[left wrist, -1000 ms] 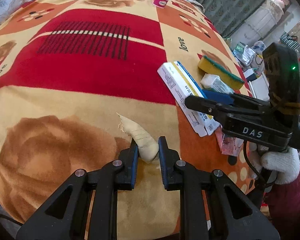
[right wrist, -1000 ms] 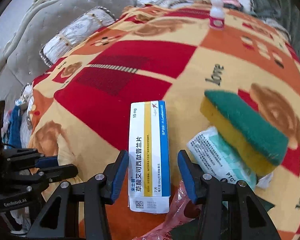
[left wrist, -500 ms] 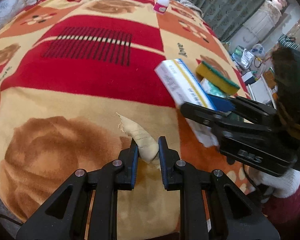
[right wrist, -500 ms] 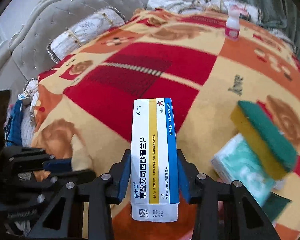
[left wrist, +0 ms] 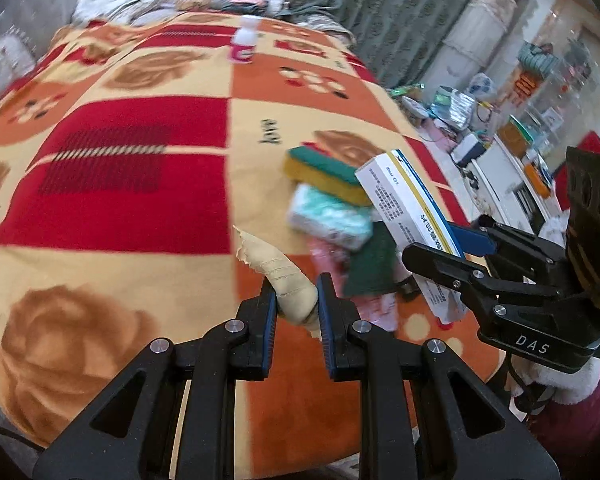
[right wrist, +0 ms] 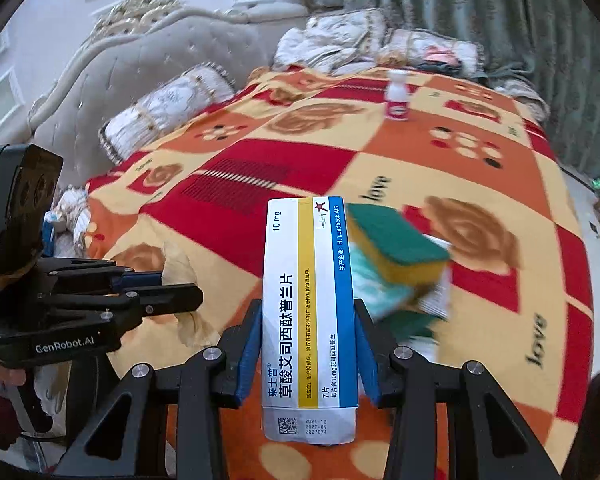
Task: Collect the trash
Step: 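Carry the medicine box over the black bin and open the right gripper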
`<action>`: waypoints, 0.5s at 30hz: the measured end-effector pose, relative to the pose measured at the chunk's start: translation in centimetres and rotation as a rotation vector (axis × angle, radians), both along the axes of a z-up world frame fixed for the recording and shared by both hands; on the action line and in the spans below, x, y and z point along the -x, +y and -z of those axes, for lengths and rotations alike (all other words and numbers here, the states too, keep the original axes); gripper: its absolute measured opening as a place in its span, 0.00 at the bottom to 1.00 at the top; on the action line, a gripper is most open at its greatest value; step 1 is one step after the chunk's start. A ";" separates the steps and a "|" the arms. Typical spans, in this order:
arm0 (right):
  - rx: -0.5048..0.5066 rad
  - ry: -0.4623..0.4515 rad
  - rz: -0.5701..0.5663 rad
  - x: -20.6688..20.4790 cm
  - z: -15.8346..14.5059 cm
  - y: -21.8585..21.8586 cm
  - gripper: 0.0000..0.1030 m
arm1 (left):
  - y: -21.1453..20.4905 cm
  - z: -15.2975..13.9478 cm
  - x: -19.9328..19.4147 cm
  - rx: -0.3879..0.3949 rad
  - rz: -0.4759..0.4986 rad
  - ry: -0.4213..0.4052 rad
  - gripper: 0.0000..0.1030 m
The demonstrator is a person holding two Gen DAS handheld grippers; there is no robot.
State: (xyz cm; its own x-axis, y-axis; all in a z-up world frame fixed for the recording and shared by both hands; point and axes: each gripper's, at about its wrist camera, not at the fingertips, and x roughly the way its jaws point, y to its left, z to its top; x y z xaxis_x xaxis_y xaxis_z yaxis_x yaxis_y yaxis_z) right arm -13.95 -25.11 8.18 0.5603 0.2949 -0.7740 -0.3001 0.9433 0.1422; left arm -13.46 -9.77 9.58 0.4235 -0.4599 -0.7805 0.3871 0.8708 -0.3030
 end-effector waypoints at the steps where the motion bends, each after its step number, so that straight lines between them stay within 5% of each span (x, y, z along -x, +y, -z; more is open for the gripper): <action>1: -0.001 -0.005 0.015 0.3 -0.1 -0.8 0.40 | -0.9 -0.2 0.0 0.000 0.013 -0.006 0.16; 15: 0.002 -0.049 0.323 5.8 -1.9 -14.9 0.40 | -15.3 -1.8 0.5 0.012 0.250 -0.044 0.16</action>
